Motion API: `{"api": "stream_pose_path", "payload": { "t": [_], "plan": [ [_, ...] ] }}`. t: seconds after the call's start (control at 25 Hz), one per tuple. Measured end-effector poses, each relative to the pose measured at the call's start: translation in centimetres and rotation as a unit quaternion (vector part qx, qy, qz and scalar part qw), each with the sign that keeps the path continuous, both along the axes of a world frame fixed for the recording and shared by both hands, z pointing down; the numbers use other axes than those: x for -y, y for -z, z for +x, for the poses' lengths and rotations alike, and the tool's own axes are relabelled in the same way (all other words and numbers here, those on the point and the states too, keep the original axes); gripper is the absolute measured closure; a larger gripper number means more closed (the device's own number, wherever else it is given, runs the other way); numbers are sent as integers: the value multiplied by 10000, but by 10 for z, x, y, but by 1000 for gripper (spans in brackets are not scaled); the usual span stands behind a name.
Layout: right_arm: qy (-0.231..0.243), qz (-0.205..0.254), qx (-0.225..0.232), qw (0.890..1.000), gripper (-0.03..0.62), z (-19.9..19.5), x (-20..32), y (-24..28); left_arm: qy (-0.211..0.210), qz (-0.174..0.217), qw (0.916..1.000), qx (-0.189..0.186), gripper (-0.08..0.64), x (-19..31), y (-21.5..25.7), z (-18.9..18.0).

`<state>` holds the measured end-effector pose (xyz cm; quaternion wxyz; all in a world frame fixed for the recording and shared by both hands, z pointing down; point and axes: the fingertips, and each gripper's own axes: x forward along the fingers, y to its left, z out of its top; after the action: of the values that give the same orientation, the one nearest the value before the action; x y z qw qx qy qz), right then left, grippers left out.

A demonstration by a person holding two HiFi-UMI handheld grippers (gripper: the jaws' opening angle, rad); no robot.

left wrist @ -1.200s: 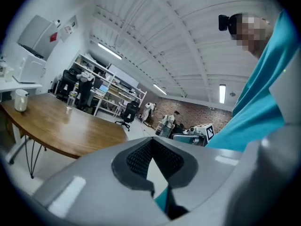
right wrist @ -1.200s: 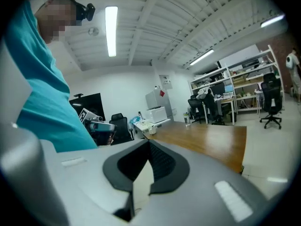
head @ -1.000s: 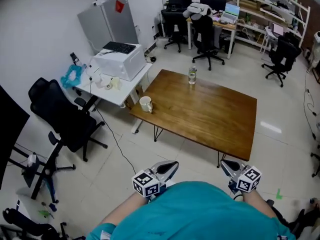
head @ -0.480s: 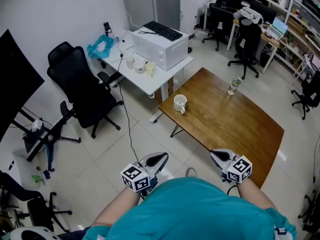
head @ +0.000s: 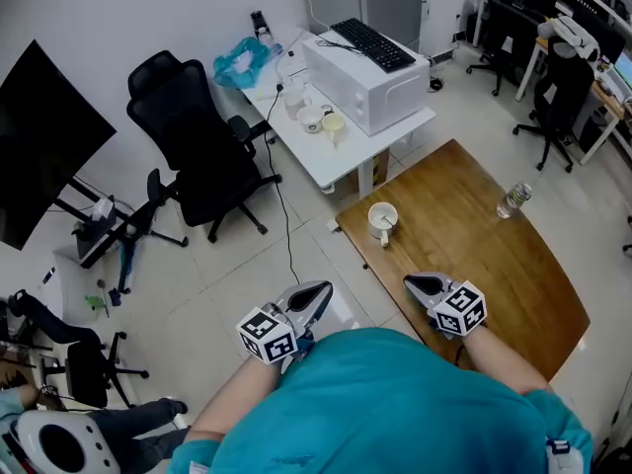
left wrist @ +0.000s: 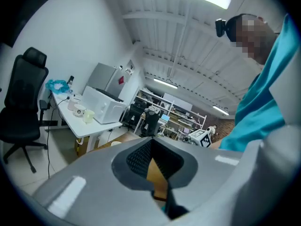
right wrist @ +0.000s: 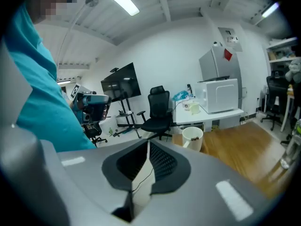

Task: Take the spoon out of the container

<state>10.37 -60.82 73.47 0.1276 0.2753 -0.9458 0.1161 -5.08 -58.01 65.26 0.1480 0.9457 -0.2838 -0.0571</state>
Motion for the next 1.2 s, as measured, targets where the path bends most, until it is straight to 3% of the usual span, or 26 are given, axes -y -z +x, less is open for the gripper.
{"api": "stream_pose_path", "payload": {
  "t": [0.2, 0.32, 0.44, 0.56, 0.64, 0.72, 0.8, 0.88, 1.04, 1.2],
  "plan": [
    [-429, -762, 223, 9959, 524, 6, 73, -38, -195, -157, 9996, 96, 558, 52, -20, 9],
    [-972, -1383, 514, 9843, 484, 8, 123, -72, -385, -211, 9990, 99, 558, 92, -38, 4],
    [-1568, -2113, 923, 9603, 415, 0, 161, -97, -739, -228, 9969, 161, 558, 122, -50, -10],
    [-2188, -2546, 1294, 9331, 373, -8, 197, -115, -1129, -129, 9931, 282, 558, 145, -55, -28],
    [-2598, -2880, 1575, 9082, 360, -10, 219, -136, -1335, -139, 9905, 296, 558, 162, -64, -40],
    [-2947, -3201, 1833, 8815, 360, -11, 233, -156, -1510, -183, 9880, 278, 558, 176, -73, -50],
    [-3153, -3337, 1890, 8680, 364, -11, 239, -163, -1603, -272, 9864, 244, 558, 186, -78, -58],
    [-3280, -3399, 1797, 8629, 384, -12, 241, -161, -1665, -330, 9852, 232, 558, 192, -74, -63],
    [-3589, -3482, 1536, 8522, 527, -10, 239, -161, -1782, -362, 9831, 217, 558, 202, -67, -74],
    [-3630, -3549, 1607, 8464, 545, -13, 234, -155, -1869, -280, 9818, 197, 558, 207, -63, -82]
  ]
}}
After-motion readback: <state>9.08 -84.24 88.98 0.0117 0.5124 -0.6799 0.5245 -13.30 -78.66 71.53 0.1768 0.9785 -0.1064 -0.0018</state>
